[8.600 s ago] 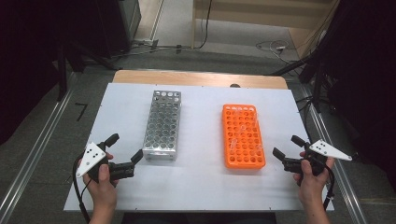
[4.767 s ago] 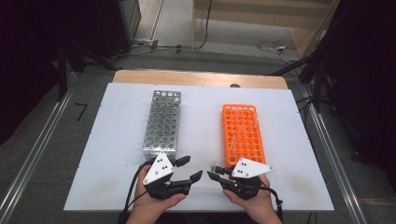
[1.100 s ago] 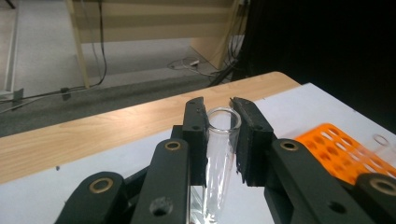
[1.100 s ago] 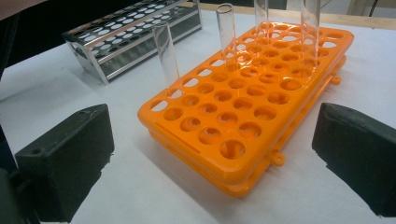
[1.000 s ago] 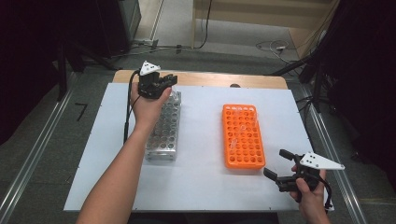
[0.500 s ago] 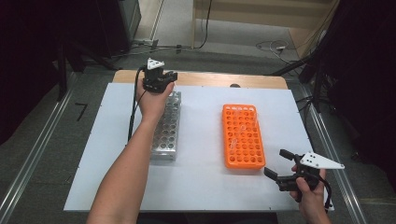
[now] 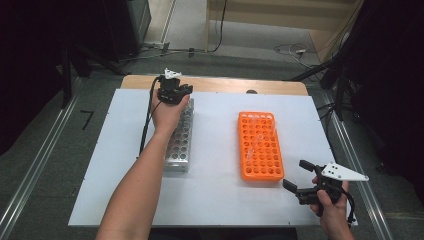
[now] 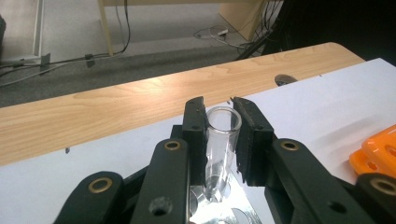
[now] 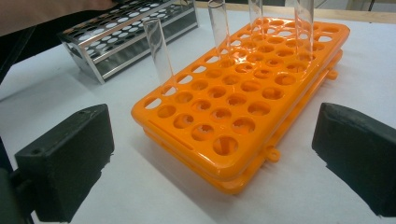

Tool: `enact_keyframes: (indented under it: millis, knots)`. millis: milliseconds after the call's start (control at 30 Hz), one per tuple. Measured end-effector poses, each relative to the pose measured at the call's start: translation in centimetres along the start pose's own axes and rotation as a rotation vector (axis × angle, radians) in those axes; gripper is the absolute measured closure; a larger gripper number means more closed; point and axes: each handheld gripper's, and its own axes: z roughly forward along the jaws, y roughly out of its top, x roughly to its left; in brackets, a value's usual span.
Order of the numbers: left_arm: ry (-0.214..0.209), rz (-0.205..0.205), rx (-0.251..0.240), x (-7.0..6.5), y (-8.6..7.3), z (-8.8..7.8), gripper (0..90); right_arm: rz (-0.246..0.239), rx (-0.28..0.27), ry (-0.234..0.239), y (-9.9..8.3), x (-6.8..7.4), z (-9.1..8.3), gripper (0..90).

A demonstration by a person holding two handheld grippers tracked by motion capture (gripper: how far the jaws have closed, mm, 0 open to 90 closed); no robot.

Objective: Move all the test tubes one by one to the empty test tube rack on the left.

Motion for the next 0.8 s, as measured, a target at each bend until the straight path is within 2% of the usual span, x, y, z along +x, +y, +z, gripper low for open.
enact_keyframes:
  millis: [200, 400, 500, 600, 733, 800]
  knots:
    - [0.013, 0.024, 0.071, -0.2, -0.4, 0.4, 75.1, 0.002, 0.0, 0.0, 0.0, 0.0, 0.0, 0.0]
    - [0.002, 0.014, 0.089, -0.1, -0.5, 0.6, 72.3, -0.003, 0.001, 0.003, 0.0, 0.0, 0.1, 0.0]
    - [0.011, 0.003, 0.074, -0.2, -0.4, 0.3, 60.1, -0.001, 0.005, 0.005, 0.0, 0.1, 0.2, 0.0]
    - [-0.014, -0.019, 0.06, -0.1, -0.3, -0.2, 42.6, -0.002, 0.007, 0.006, 0.0, 0.1, 0.3, 0.0]
    - [-0.037, -0.026, 0.026, -0.2, -0.6, -1.3, 26.9, -0.001, 0.008, 0.008, 0.0, 0.1, 0.3, 0.0]
    - [-0.054, -0.025, 0.011, -0.3, -0.8, -2.0, 21.8, -0.005, 0.007, 0.01, 0.0, 0.1, 0.4, 0.0]
